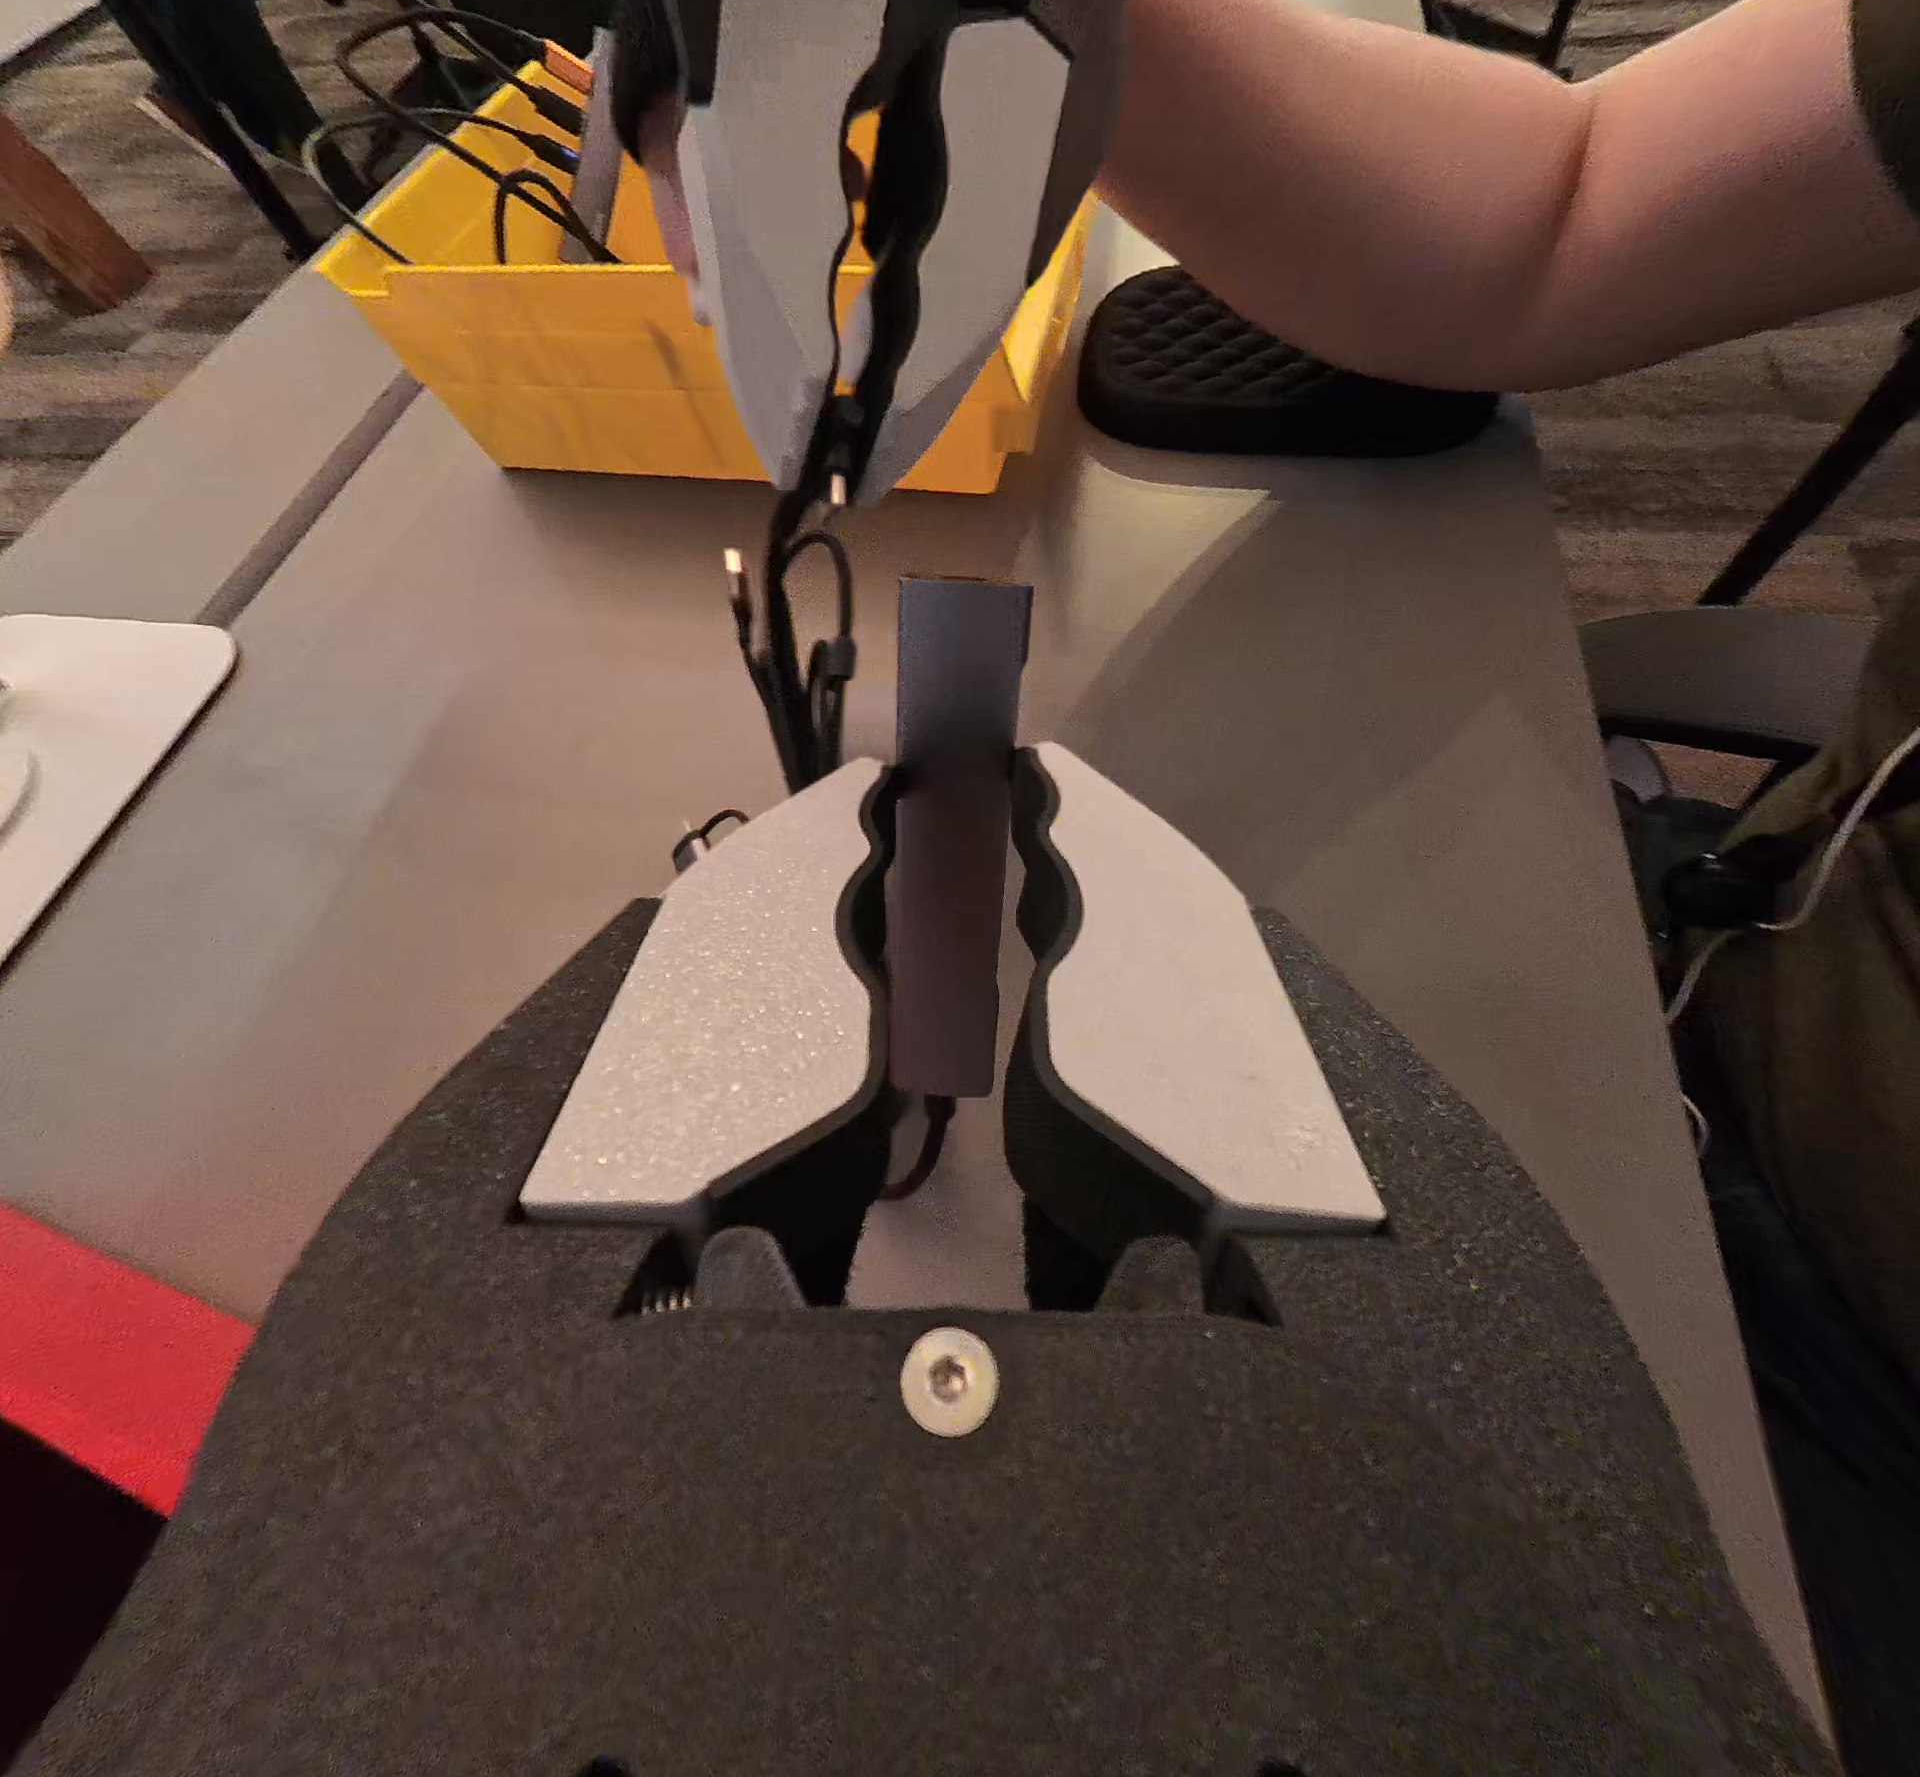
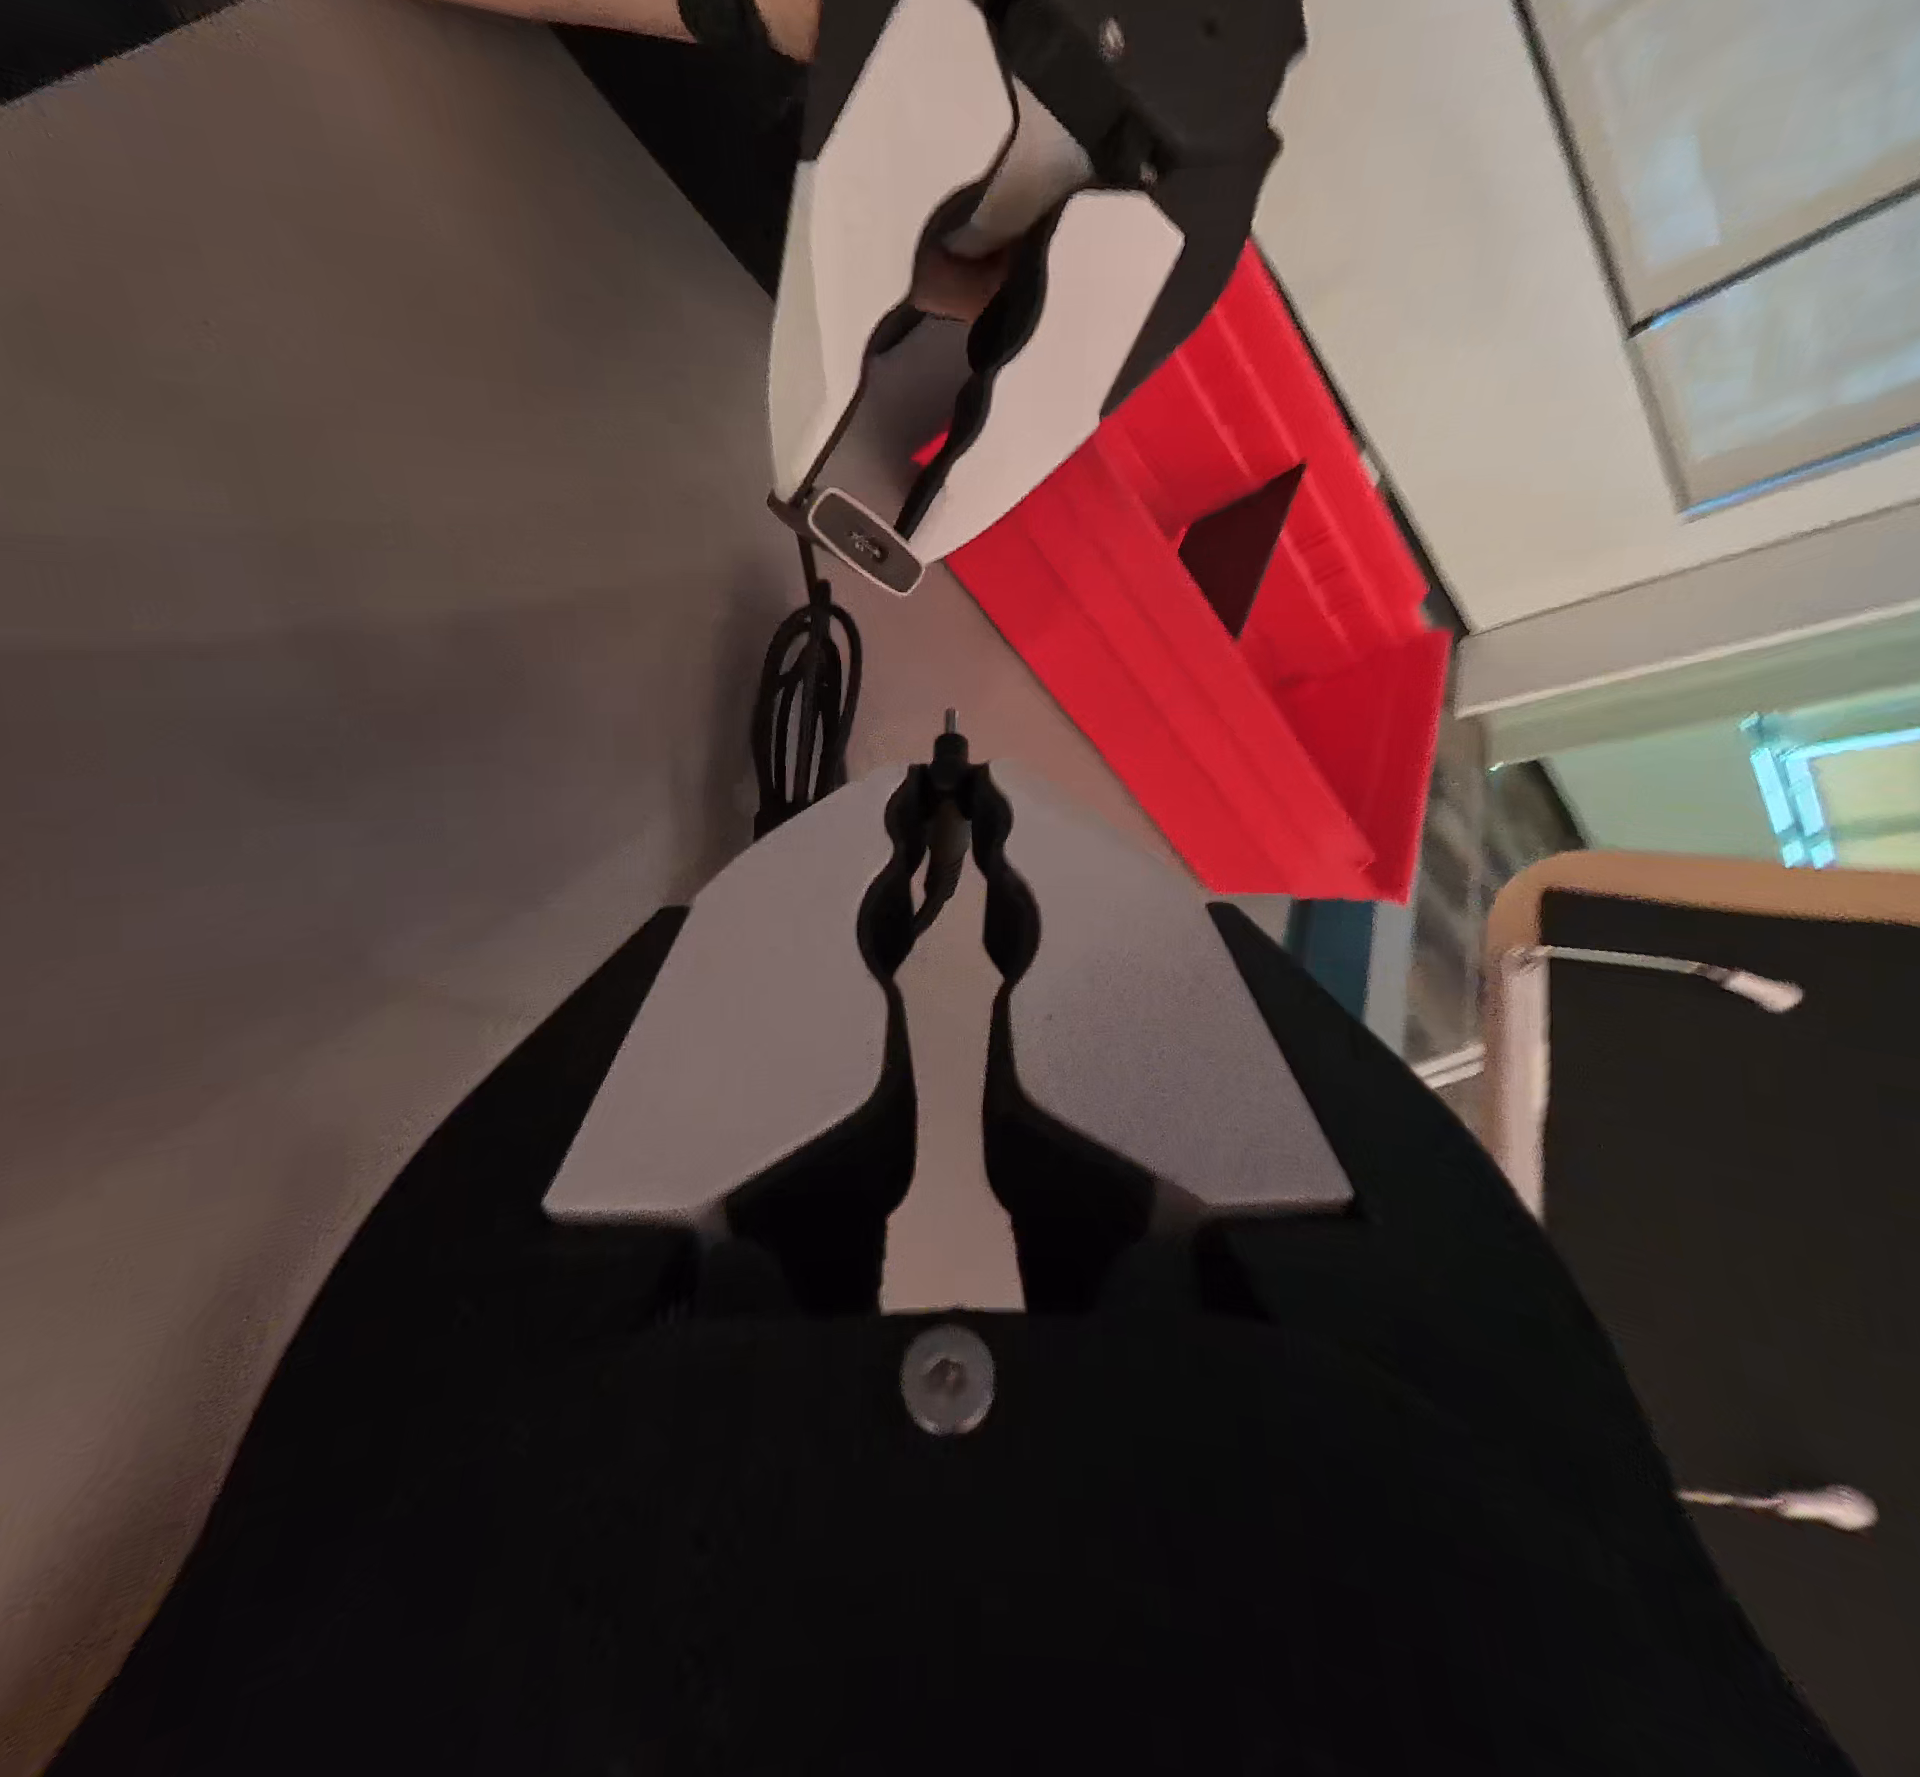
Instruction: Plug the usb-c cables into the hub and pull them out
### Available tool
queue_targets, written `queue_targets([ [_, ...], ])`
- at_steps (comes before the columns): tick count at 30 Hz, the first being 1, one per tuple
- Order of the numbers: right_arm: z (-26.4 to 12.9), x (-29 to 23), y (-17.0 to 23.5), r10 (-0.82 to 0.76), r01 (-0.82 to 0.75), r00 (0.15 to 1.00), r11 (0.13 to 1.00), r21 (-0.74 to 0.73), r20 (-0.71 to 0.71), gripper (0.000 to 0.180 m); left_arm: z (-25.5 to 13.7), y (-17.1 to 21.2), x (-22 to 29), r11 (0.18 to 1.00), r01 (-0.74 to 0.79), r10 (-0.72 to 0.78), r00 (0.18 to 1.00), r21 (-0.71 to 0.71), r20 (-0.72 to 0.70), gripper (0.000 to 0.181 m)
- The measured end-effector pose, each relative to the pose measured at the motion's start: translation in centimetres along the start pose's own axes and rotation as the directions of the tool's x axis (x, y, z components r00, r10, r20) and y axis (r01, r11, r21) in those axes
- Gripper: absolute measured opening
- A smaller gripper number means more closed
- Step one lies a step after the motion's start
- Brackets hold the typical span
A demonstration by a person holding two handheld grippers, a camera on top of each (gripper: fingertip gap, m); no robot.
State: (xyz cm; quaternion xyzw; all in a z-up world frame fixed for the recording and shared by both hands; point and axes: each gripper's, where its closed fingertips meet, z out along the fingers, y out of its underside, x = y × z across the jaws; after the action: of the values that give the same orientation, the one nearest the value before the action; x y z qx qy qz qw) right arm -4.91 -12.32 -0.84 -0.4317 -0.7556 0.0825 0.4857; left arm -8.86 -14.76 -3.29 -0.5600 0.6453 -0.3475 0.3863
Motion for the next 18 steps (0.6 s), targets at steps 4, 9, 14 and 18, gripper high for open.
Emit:
queue_targets([
  [4, 0.4, -0.6, -1.7, -0.185, 0.185, 0.982, 0.983, 0.013, -0.037, 0.009, 0.2, 0.9, 0.3, 0.999, 0.015, -0.016, 0.999, -0.029, -0.036, 0.021],
  [9, -0.2, -1.9, -1.4, -0.444, 0.435, 0.892, 0.894, -0.109, -0.086, 0.009, 1.1, 1.6, 0.8, 0.997, 0.021, -0.026, 0.997, -0.069, -0.078, 0.021],
  [14, 0.3, -2.8, -0.8, -0.533, 0.519, 0.844, 0.841, -0.156, -0.063, 0.009, 1.8, 2.5, 1.0, 0.992, 0.037, -0.048, 0.995, -0.121, -0.092, 0.021],
  [18, 0.9, -3.4, -0.7, -0.569, 0.556, 0.821, 0.814, -0.167, -0.042, 0.009, 2.1, 2.7, 0.9, 0.990, 0.042, -0.054, 0.995, -0.133, -0.085, 0.021],
])
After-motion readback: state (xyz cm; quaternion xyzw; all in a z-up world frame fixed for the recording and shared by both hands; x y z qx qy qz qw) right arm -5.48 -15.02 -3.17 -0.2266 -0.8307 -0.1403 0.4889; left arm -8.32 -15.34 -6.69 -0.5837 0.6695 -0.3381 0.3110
